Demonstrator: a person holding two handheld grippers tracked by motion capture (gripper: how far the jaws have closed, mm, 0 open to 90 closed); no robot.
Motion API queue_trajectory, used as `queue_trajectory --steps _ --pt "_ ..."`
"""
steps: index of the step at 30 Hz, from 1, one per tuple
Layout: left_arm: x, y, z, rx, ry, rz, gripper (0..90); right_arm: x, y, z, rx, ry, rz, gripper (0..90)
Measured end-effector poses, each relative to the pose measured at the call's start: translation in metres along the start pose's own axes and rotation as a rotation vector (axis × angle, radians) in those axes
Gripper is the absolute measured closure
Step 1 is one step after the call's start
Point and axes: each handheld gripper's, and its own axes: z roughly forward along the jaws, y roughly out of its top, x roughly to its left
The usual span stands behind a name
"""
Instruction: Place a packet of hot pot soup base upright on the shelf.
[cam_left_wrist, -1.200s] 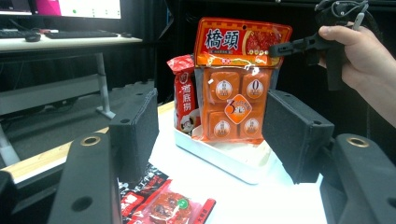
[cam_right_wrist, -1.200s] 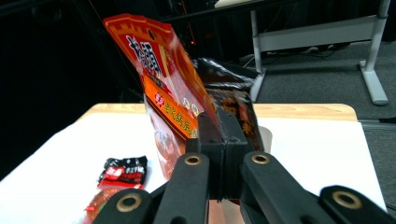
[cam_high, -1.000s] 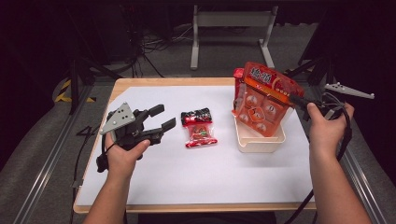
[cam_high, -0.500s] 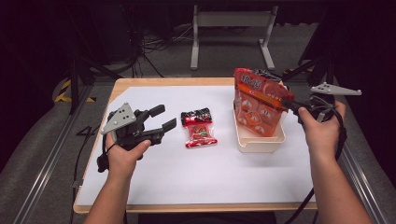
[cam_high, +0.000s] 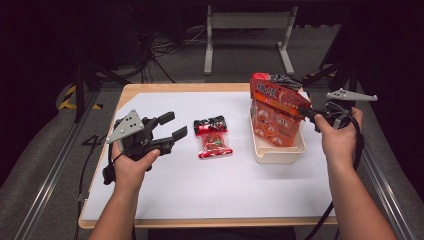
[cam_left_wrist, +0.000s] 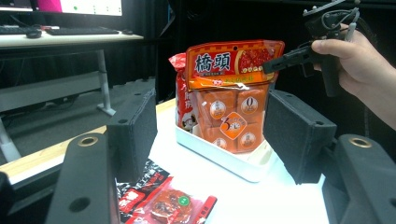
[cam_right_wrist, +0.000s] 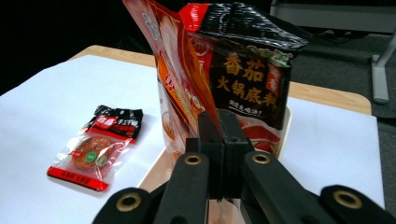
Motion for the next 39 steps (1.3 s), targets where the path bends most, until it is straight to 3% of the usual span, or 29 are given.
queue_trajectory --steps 7,9,12,18,24,28,32,39 --pt "0.003 -0.002 0.002 0.025 0.036 -0.013 29.8 -0.009 -0.001 0.0 -0.004 -0.037 0.012 89.5" --pt "0.006 -0.004 0.004 0.062 0.06 -0.019 27.7 -0.012 -0.002 0.001 -0.004 -0.052 0.012 89.4" --pt "0.008 -0.006 0.005 0.091 0.063 -0.029 25.6 -0.016 -0.003 0.001 -0.009 -0.063 0.025 88.9" --pt "0.01 -0.008 0.006 0.116 0.066 -0.034 24.1 -0.016 -0.004 0.0 -0.029 -0.051 0.008 79.3" --pt "0.012 -0.01 0.007 0.136 0.071 -0.037 23.0 -0.016 -0.006 -0.006 -0.085 -0.07 -0.005 54.5" --pt "0.014 -0.012 0.008 0.145 0.074 -0.043 22.5 -0.015 -0.007 -0.014 -0.123 -0.081 -0.022 43.8" --pt "0.015 -0.013 0.009 0.158 0.078 -0.044 22.0 -0.012 -0.008 -0.022 -0.15 -0.094 -0.043 39.3" --pt "0.019 -0.015 0.008 0.177 0.09 -0.036 21.0 -0.01 -0.009 -0.04 -0.206 -0.069 -0.056 37.6"
